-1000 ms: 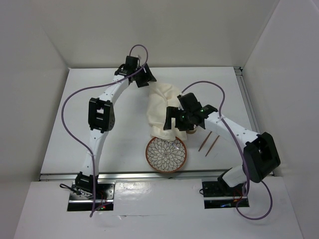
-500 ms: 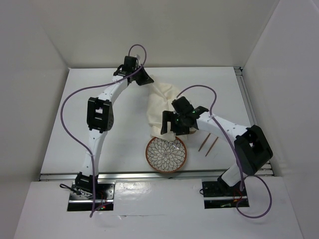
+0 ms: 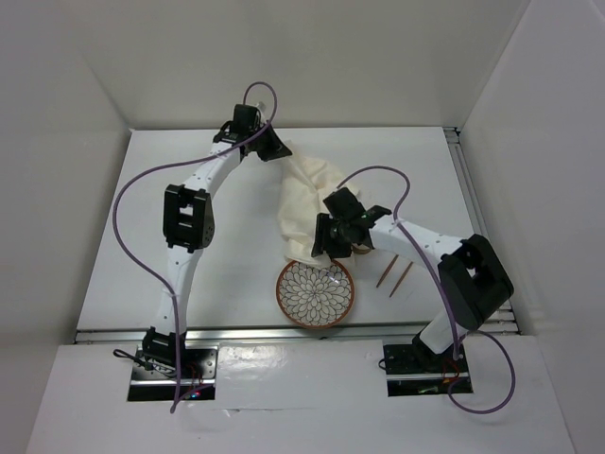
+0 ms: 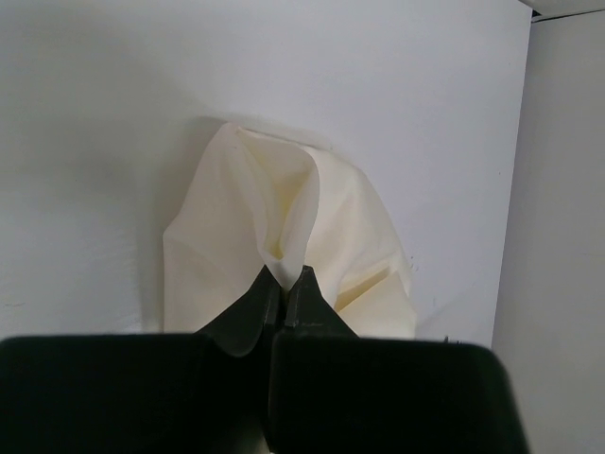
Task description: Set the dinner table for one person
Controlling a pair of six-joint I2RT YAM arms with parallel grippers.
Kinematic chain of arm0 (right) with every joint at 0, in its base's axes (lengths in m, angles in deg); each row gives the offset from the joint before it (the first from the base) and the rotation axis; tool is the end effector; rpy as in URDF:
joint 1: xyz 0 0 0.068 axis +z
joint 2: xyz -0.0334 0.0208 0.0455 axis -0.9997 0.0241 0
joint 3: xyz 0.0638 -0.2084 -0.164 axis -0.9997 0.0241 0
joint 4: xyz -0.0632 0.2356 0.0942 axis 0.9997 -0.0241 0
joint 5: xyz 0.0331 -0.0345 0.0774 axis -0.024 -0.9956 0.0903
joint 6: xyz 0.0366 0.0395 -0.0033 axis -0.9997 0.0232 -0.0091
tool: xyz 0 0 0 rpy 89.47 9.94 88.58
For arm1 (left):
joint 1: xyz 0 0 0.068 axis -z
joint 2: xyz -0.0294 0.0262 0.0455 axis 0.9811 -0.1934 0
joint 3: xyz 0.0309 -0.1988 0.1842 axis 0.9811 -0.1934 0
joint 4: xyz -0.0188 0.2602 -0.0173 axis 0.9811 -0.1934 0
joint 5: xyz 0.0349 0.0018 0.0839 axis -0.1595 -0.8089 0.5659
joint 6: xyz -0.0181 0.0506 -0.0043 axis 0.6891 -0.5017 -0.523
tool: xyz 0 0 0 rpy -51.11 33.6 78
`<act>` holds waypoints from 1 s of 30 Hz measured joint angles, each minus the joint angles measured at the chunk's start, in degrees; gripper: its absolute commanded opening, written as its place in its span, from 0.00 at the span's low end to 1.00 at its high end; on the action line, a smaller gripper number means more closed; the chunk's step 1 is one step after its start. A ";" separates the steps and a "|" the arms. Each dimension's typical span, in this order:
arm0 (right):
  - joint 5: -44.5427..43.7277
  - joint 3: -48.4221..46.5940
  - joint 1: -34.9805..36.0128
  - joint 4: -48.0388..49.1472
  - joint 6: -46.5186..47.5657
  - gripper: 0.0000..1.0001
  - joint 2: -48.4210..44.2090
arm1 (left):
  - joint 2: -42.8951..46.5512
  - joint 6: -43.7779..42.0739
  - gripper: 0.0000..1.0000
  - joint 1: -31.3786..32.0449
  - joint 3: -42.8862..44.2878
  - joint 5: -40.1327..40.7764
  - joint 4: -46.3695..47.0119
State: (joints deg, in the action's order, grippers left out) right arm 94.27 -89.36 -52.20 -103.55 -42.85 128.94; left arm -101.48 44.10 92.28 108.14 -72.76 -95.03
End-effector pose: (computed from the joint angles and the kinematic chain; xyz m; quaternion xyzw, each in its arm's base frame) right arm 0.2560 0.1926 0.2077 0.0026 0.9612 0.1971 0.1927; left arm 0.5610 -0.1477 0.2161 -0.1477 0.8540 -0.3769 0.3269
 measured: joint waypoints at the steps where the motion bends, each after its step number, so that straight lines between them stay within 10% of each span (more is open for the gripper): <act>1: 0.09 0.42 0.04 0.37 -0.15 0.54 0.00 | 0.20 0.00 0.00 -0.02 0.00 -0.26 -0.09; 5: -0.15 0.94 0.61 0.74 -0.61 0.40 0.00 | 0.96 0.02 0.00 -0.26 -0.04 -0.98 -0.11; 9: -1.55 0.92 1.51 0.79 -0.85 0.00 0.00 | 1.64 0.09 0.00 -0.66 -0.09 -1.81 -0.11; 15: -7.56 -9.42 0.24 -4.55 3.54 0.00 2.43 | 2.03 2.40 0.00 -2.40 0.61 -5.05 -0.17; 24: -12.20 -53.68 -15.61 -2.78 16.63 0.00 15.93 | 6.08 9.57 0.00 -12.66 3.74 -10.64 3.15; 30: -11.19 -50.34 -19.37 6.23 22.08 0.00 11.23 | 19.96 13.60 0.00 -21.97 -3.58 -17.40 8.68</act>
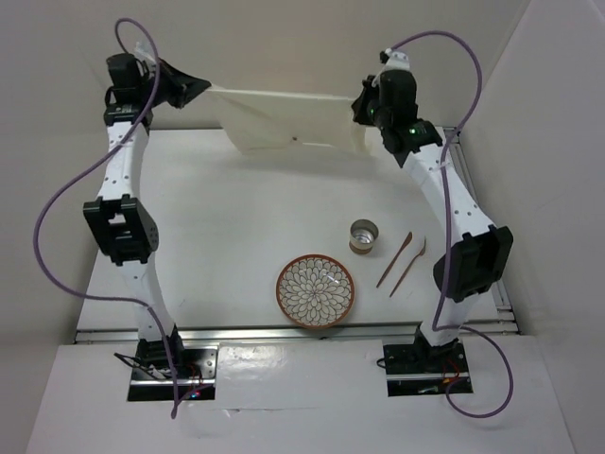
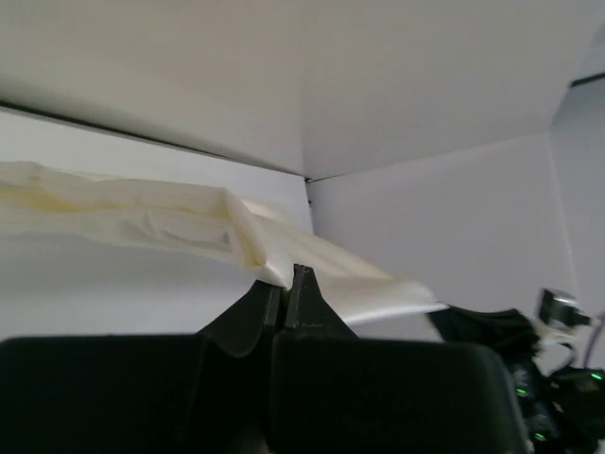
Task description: Set the dinner table for one person
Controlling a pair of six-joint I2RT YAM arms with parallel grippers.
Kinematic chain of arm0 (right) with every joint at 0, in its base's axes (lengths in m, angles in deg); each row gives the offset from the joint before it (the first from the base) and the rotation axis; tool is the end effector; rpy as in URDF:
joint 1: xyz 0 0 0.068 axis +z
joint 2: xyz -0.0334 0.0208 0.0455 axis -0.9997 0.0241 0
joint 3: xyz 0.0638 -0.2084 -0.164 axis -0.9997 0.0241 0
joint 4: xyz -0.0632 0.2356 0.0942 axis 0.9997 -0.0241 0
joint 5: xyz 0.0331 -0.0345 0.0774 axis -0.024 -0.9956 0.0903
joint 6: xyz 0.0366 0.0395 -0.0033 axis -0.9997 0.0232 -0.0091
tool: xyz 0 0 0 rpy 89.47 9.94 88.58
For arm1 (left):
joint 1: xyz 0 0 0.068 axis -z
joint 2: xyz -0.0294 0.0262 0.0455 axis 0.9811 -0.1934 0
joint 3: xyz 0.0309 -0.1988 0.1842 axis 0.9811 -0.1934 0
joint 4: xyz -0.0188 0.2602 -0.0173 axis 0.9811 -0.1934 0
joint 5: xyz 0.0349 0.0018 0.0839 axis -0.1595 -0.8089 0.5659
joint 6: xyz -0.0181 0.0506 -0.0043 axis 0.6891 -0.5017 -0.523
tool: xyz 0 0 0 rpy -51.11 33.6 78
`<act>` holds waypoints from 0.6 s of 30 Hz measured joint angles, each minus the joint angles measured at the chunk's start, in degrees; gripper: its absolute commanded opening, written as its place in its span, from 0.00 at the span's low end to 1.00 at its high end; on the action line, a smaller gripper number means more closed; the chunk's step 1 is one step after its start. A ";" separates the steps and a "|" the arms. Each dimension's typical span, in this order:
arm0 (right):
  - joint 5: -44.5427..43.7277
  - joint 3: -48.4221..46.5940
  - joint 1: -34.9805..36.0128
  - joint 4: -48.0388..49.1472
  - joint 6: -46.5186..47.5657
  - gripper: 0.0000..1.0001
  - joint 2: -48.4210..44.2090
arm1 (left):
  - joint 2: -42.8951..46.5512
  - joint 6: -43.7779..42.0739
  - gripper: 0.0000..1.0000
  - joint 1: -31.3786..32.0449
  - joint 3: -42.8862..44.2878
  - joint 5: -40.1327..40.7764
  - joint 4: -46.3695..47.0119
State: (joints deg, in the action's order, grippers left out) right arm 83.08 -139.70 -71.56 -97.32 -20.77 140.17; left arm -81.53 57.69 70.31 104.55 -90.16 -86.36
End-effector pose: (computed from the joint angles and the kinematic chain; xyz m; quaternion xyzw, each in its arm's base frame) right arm 0.3981 0.1181 0.4396 0.0276 0.7815 0.1351 0.6084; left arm 0.5109 0.0538 0.3963 -0.2082 0.7134 -0.4934 0.4518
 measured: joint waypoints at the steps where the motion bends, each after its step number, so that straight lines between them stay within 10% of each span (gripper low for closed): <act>1: 0.24 4.24 0.57 1.22 0.70 0.00 -1.86 | 2.91 -0.22 0.00 -0.79 -1.84 -0.55 0.46; 3: 1.14 13.81 1.11 4.94 1.25 0.00 -5.49 | 9.31 -1.16 0.00 -1.64 -8.57 -1.70 2.43; 5: 1.60 23.30 1.42 6.97 1.40 0.26 -8.46 | 16.26 -2.40 0.00 -1.53 -18.18 -2.51 3.69; 8: 0.28 35.04 0.96 8.35 1.09 0.87 -11.74 | 25.88 -5.29 0.65 -1.36 -37.66 -2.10 5.42; 9: -0.50 38.32 0.63 8.07 0.52 0.90 -12.57 | 27.67 -6.51 0.98 -1.75 -42.71 -1.62 4.96; 15: -1.99 51.04 -0.07 4.70 -2.64 0.89 -20.15 | 31.47 -11.58 0.94 -5.38 -62.86 5.75 -6.21; 18: -1.49 49.16 -0.09 4.07 -3.91 0.71 -22.34 | 31.82 -13.66 0.62 -6.51 -61.42 8.68 -11.26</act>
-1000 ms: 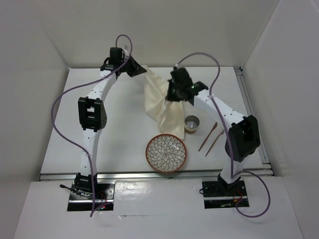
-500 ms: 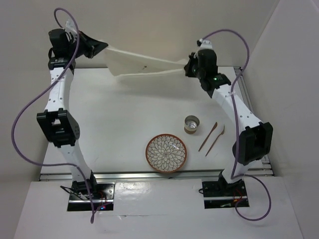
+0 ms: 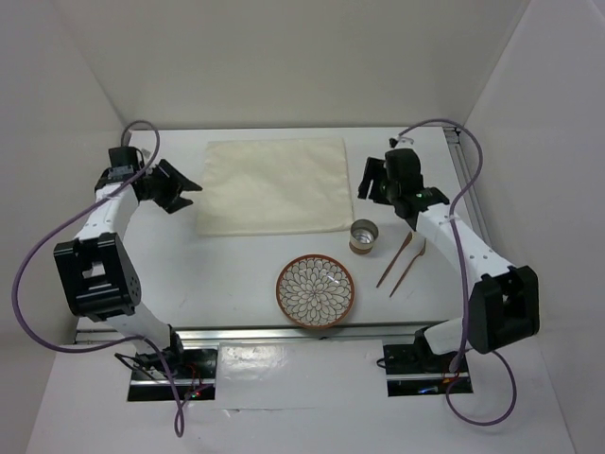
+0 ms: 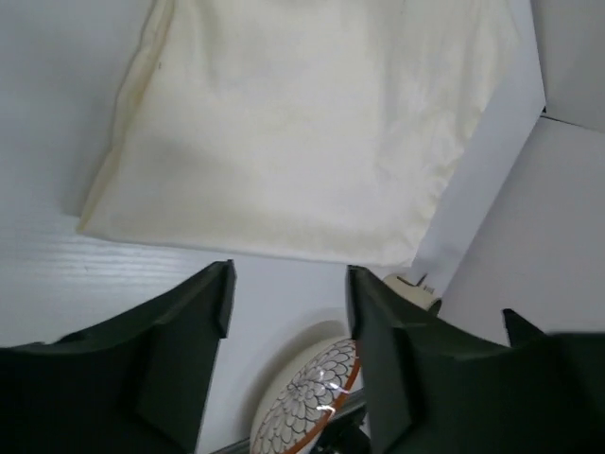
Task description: Set the dinner table for one person
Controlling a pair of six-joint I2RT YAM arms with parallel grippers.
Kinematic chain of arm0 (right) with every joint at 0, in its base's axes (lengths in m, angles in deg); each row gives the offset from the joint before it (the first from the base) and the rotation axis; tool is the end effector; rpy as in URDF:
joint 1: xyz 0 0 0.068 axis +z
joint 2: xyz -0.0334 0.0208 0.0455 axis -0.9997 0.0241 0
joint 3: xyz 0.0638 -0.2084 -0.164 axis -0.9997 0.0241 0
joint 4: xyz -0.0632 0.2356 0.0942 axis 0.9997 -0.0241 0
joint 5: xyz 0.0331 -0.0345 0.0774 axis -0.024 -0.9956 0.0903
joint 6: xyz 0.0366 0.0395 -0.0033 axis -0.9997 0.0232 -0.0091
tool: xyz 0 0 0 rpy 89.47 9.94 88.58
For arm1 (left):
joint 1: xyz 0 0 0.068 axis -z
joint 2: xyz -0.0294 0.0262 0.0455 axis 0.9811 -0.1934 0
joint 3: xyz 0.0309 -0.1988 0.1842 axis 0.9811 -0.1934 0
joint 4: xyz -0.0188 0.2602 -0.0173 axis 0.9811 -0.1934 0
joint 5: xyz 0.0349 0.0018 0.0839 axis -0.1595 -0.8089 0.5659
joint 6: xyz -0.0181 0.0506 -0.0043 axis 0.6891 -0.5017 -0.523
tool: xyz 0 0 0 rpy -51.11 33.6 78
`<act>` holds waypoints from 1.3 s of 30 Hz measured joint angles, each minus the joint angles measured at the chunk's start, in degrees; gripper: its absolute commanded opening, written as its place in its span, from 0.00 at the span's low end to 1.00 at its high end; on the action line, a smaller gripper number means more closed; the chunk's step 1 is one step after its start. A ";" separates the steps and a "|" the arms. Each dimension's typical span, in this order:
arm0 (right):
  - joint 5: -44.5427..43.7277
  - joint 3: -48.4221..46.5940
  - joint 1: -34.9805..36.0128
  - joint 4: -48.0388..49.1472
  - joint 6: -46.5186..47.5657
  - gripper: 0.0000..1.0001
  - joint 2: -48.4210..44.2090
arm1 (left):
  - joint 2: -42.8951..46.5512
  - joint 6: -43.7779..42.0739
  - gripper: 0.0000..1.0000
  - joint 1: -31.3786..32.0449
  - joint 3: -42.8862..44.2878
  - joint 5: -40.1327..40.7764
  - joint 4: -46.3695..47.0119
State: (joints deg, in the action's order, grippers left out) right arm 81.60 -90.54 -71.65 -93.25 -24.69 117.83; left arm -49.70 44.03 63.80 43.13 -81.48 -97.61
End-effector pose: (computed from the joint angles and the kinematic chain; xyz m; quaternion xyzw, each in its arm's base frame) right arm 0.2993 0.0863 0.2856 0.0543 0.8867 0.0860 0.4510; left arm 0.3479 0.0747 0.2523 -0.3710 0.8274 -0.3287 0.2641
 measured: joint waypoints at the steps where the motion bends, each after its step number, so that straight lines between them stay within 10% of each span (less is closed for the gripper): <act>1: 0.22 -1.86 0.02 -1.14 -0.55 0.56 0.07 | 0.15 -0.81 0.50 -0.17 1.62 1.07 -1.27; 2: 0.76 -4.42 0.00 -1.68 -0.98 0.45 0.66 | 0.52 -1.75 0.26 -0.20 3.23 1.97 -1.81; 5: 3.30 -12.20 0.02 -3.34 -2.05 0.14 3.78 | 2.91 -3.15 0.00 0.28 6.16 4.46 -2.21; 11: 8.81 -28.22 0.61 -8.52 -1.81 0.04 19.17 | 1.75 -4.92 0.00 4.17 7.76 6.78 -2.64; 15: 10.93 -38.93 0.79 -14.43 -0.37 0.50 33.79 | -7.45 -6.08 0.00 7.76 13.86 11.10 -4.37; 18: 10.49 -40.92 0.66 -18.05 0.22 0.65 41.00 | -11.93 -6.21 0.00 9.55 15.10 13.73 -4.79; 25: 10.58 -39.41 -1.75 -21.59 0.28 0.68 45.46 | -20.85 -6.32 0.00 12.79 20.11 21.94 -5.60; 36: 13.40 -25.51 -3.06 -13.99 -0.26 0.31 39.98 | -22.36 -4.68 0.00 12.24 11.50 21.42 -2.97; 39: 15.32 -22.77 -2.89 -12.50 -0.46 0.03 38.71 | -22.36 -4.50 0.00 11.98 11.41 20.96 -2.58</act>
State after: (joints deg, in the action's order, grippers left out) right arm 96.92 -113.32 -74.53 -105.75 -25.14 156.54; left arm -72.06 39.53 75.78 54.54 -60.52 -100.19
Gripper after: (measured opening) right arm 0.144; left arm 0.038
